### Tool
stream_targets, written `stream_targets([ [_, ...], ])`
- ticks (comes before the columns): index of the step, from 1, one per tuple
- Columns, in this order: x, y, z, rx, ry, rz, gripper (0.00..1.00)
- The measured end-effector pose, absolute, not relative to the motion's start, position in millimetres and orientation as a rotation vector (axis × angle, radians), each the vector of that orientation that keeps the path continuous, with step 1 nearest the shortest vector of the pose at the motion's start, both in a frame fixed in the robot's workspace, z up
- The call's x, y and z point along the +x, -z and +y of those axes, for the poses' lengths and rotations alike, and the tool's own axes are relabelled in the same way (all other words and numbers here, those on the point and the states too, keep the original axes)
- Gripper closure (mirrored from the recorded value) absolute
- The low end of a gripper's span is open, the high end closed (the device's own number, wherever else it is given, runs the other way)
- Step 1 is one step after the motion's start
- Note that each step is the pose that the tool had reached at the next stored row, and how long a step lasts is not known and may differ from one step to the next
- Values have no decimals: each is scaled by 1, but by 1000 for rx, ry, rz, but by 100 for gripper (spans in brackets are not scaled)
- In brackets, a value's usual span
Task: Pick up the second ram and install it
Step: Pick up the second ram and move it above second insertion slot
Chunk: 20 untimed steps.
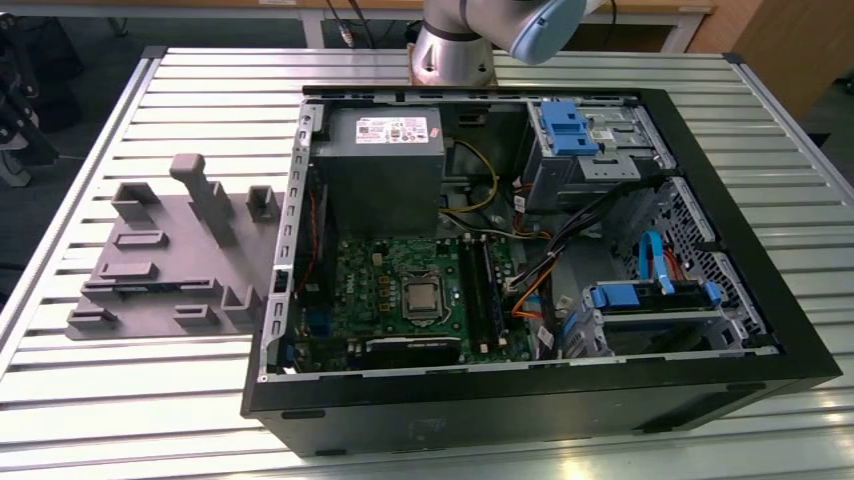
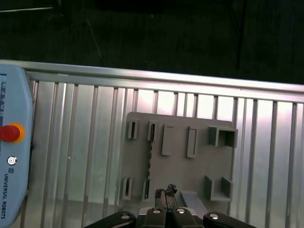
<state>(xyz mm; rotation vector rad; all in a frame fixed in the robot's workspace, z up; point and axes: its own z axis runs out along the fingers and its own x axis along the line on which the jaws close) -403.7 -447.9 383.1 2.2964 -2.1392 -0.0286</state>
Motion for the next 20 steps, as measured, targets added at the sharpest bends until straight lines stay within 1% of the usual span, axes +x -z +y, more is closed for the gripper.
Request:
stream_targets([
  [20,-404,-383,-448,2382,28,-2043,89],
])
